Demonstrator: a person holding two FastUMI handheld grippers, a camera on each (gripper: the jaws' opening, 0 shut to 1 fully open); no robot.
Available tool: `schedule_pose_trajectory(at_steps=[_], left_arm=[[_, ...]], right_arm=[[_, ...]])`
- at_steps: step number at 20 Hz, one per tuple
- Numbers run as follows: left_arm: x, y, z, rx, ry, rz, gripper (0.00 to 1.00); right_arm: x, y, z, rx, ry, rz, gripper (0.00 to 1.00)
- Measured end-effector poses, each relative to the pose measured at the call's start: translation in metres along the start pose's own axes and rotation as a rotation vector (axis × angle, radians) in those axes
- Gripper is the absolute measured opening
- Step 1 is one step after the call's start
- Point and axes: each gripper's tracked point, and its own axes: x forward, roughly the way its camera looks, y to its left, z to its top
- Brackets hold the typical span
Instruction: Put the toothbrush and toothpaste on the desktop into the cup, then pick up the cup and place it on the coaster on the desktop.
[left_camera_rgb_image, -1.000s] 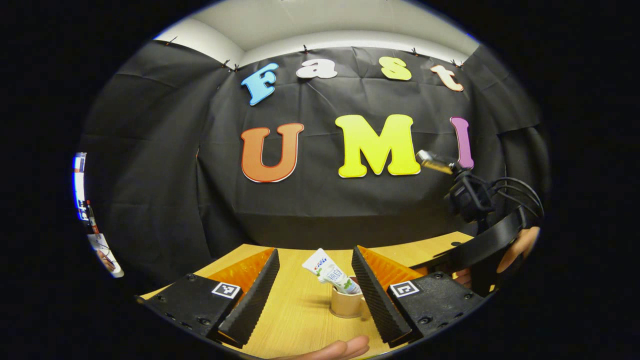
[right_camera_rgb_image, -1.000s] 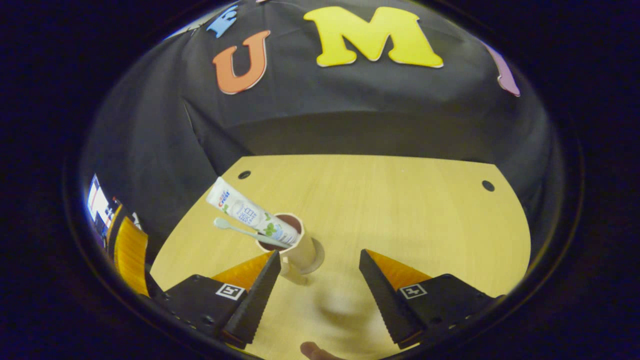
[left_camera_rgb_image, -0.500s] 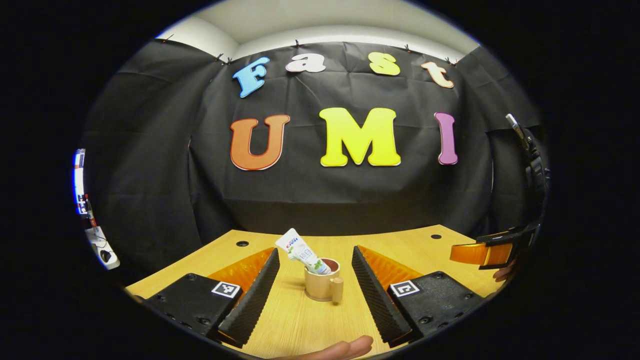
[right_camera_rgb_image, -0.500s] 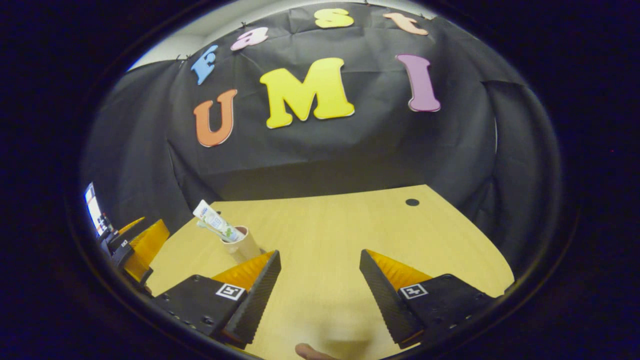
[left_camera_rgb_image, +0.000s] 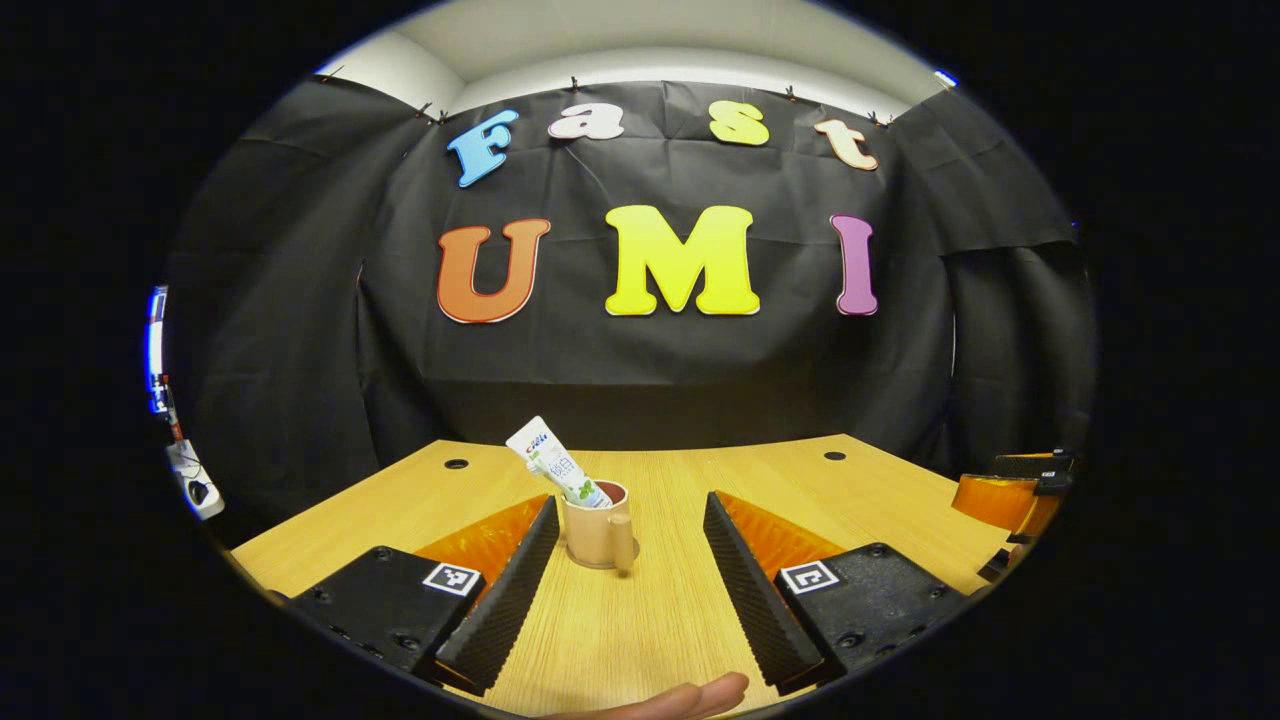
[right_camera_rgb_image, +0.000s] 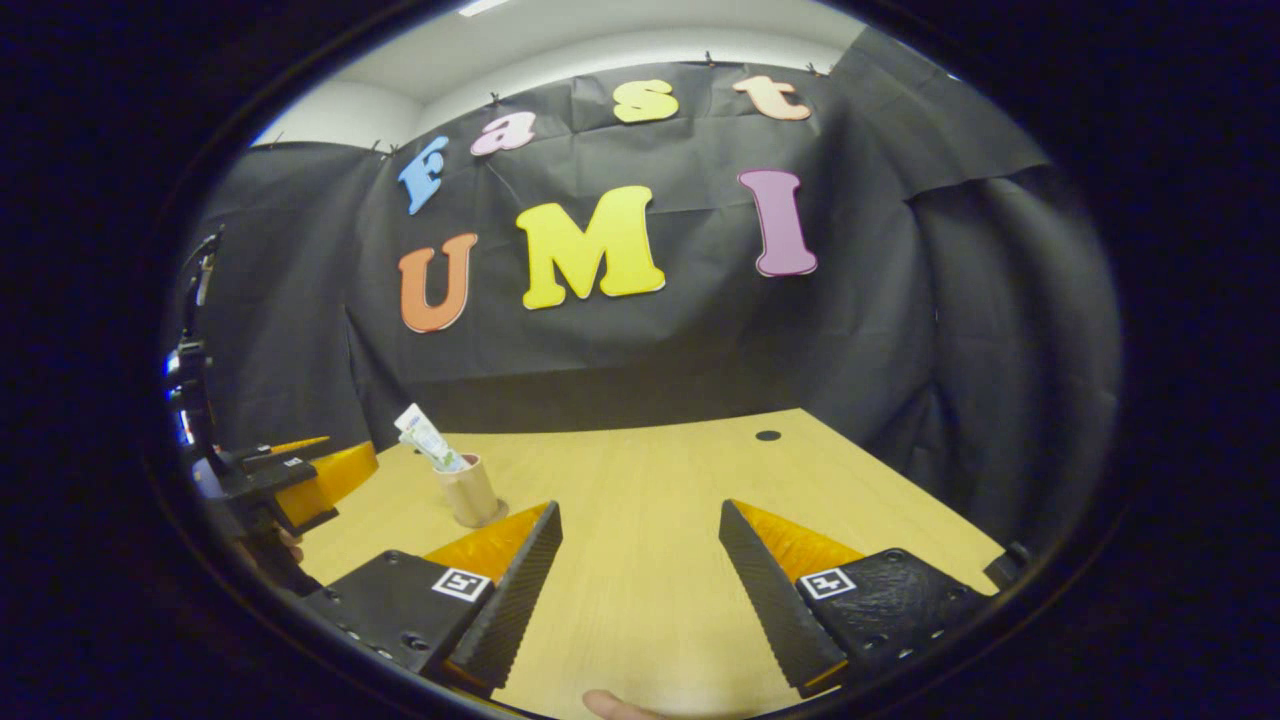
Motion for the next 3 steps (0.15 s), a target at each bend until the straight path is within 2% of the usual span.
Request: schedule_pose_trajectory(at_steps=[3], left_arm=[[-0.002,0.001,0.0,0.031,-0.013,0.01,0.93]], right_arm=[[-0.007,-0.006,0.019,0.001,-0.088,-0.024,0.96]])
